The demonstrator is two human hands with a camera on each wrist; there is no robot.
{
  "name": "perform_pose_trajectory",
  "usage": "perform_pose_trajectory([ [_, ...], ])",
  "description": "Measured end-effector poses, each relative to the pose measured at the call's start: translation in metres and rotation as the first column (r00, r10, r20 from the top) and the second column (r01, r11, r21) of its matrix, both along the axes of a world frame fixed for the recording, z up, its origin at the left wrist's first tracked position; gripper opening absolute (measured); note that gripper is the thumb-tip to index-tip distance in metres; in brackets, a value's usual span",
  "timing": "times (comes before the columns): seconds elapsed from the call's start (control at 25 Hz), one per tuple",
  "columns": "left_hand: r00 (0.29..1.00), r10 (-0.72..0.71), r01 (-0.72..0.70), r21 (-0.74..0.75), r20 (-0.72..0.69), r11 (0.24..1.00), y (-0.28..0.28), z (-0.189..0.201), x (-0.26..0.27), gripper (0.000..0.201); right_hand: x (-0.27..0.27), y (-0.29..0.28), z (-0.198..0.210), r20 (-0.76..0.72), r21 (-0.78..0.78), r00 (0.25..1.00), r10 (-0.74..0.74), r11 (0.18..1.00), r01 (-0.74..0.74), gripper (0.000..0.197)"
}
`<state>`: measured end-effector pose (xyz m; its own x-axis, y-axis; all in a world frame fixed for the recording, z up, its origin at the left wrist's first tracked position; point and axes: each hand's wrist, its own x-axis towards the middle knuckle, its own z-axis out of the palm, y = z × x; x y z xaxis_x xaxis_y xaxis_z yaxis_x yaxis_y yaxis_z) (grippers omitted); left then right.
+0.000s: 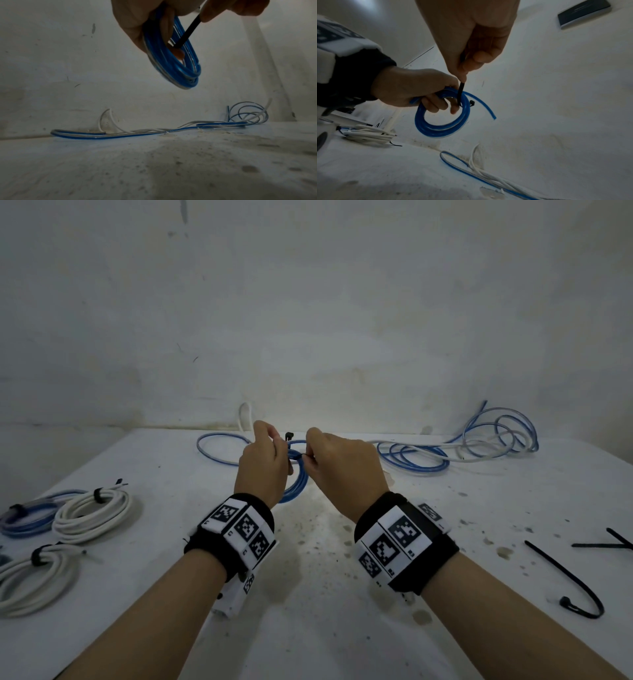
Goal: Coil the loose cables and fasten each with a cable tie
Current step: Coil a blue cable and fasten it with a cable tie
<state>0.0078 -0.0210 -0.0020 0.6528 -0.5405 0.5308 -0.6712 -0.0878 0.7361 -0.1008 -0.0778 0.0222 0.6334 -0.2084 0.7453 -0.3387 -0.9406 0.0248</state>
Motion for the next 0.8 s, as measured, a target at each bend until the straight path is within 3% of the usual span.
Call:
perform_pose_trajectory([
  [0.12, 0.997, 0.03, -0.028, 0.028, -0.068, 0.999, 0.001, 0.0, 0.005, 0.004, 0.008, 0.004, -0.003, 0.057, -0.036, 0.997, 0.049, 0.998, -0.047, 0.018],
  [0.24, 1.0, -0.003, 0.003, 0.047, -0.012, 0.999, 0.003, -0.002, 0.006, 0.015, 0.014, 0.001, -0.02, 0.11, 0.03, 0.985, 0.134, 0.99, -0.138, 0.022],
  [0.4, 0.998, -0.066, 0.063, 0.108, 0.022, 0.992, 0.001, -0.006, 0.007, 0.022, 0.013, -0.006, -0.023, 0.14, 0.182, 0.921, 0.365, 0.904, -0.386, 0.007],
  [0.48, 0.996, -0.088, 0.087, 0.104, 0.011, 0.991, 0.0, -0.007, 0.011, 0.018, 0.015, -0.007, -0.021, 0.164, 0.231, 0.902, 0.399, 0.874, -0.428, 0.017],
  [0.6, 0.994, -0.106, 0.107, 0.091, -0.021, 0.99, -0.001, -0.01, 0.013, 0.022, 0.017, -0.006, -0.019, 0.144, 0.362, 0.905, 0.4, 0.83, -0.425, 0.023],
  [0.72, 0.99, -0.137, 0.139, 0.108, -0.02, 0.984, -0.001, -0.01, 0.01, 0.019, 0.016, -0.004, -0.018, 0.168, 0.563, 0.922, 0.349, 0.734, -0.38, 0.029],
  [0.8, 0.988, -0.153, 0.153, 0.105, -0.012, 0.983, -0.002, -0.011, 0.01, 0.023, 0.016, -0.006, -0.019, 0.176, 0.616, 0.937, 0.301, 0.709, -0.343, 0.019],
])
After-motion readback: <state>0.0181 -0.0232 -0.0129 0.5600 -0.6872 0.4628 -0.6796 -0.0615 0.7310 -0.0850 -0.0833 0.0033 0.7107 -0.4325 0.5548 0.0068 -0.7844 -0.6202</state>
